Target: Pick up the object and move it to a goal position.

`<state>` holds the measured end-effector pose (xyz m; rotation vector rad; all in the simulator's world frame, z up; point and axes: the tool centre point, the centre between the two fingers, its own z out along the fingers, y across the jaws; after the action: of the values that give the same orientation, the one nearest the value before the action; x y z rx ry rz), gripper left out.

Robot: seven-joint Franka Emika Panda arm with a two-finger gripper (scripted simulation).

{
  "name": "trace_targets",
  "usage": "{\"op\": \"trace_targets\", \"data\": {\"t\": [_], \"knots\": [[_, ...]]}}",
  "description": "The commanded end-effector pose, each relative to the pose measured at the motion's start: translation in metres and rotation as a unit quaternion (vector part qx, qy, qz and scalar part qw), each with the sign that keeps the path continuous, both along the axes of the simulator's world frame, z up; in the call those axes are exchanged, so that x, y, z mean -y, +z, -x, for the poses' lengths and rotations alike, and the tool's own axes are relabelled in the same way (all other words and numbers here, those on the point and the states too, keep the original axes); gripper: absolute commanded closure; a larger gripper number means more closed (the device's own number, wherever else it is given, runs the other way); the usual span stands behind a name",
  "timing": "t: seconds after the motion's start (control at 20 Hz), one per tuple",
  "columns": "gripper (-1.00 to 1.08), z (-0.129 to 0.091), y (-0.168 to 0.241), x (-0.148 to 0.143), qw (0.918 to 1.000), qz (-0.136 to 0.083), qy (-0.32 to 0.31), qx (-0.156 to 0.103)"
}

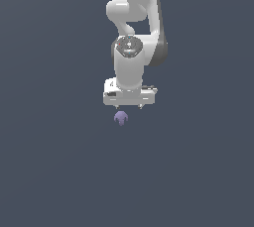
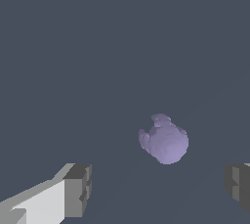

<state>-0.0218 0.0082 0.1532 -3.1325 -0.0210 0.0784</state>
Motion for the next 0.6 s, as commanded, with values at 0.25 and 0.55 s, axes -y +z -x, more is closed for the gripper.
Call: {"op": "trace_targets", "data": {"t": [0.25, 0.55], "knots": [[-0.92, 0.001, 0.005, 0.001, 1.0, -0.002, -0.002, -0.002], [-0.92, 0.003, 0.013, 0.001, 1.0, -0.004, -0.001, -0.006]]}}
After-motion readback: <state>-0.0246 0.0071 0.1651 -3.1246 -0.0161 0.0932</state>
